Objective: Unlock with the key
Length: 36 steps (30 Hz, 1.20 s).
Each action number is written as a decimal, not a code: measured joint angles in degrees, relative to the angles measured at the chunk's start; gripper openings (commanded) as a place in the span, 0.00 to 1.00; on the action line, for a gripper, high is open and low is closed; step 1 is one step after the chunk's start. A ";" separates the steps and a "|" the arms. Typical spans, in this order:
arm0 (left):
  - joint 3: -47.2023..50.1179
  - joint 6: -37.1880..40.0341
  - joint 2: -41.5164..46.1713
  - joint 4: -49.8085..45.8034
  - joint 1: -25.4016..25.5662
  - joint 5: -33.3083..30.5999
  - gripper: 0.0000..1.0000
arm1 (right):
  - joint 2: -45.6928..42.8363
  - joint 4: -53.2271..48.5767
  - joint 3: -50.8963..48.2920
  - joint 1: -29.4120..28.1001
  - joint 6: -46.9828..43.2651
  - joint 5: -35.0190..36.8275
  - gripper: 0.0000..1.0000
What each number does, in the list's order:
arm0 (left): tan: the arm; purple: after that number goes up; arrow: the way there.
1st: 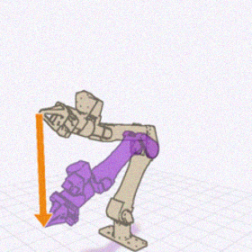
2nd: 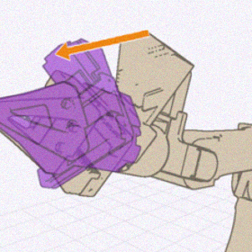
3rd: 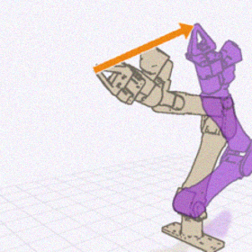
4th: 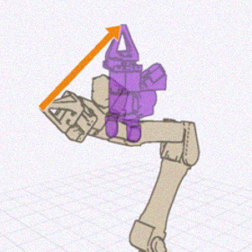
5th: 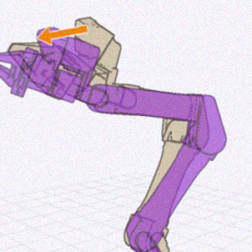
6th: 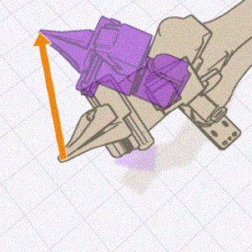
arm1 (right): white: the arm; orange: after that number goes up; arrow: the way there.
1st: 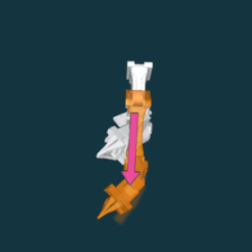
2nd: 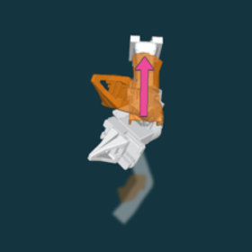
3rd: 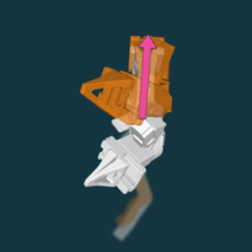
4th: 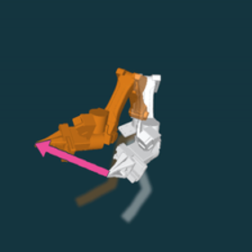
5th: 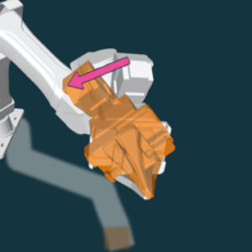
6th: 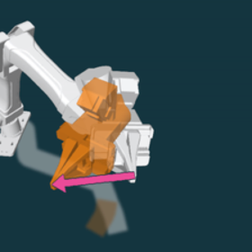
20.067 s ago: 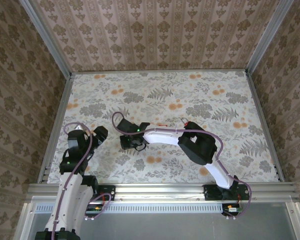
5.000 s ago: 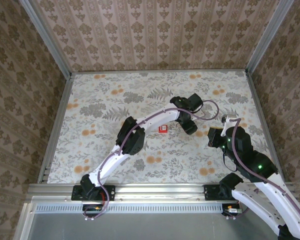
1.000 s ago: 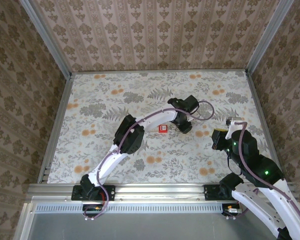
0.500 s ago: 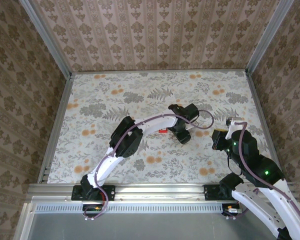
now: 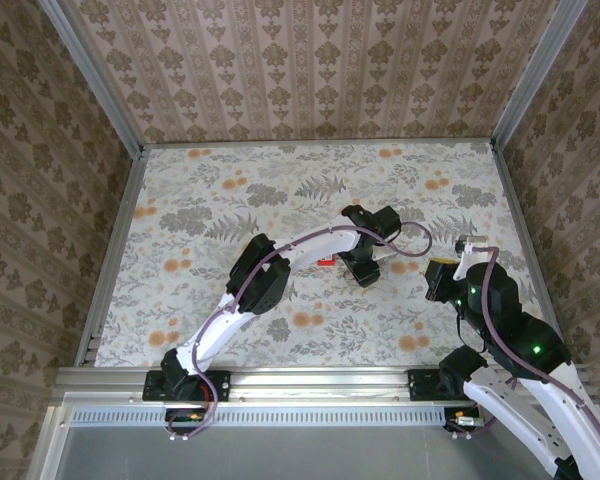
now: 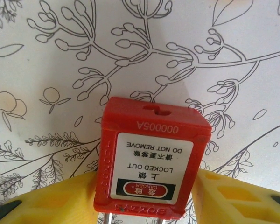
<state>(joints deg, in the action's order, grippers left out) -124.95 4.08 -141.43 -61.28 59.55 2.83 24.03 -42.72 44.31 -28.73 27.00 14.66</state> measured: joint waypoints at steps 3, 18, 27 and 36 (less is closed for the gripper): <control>0.22 0.28 0.15 0.39 -0.04 -0.13 0.35 | 0.00 0.00 0.00 0.00 0.00 0.00 0.00; 27.71 -1.44 17.49 21.46 0.00 -0.37 0.32 | 0.44 -0.98 1.27 0.00 0.46 -0.13 0.00; 50.53 -4.11 40.15 42.47 0.46 -2.10 0.30 | 4.07 -0.02 2.05 0.22 3.21 -3.58 0.00; 76.26 -0.76 57.48 71.65 8.46 -12.31 0.31 | 7.19 9.64 0.07 0.11 10.86 -9.55 0.00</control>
<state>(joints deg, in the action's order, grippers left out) -48.69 3.31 -83.94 10.37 68.01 -9.47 31.22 -33.08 44.38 -28.62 37.87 5.10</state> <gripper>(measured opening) 0.370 0.084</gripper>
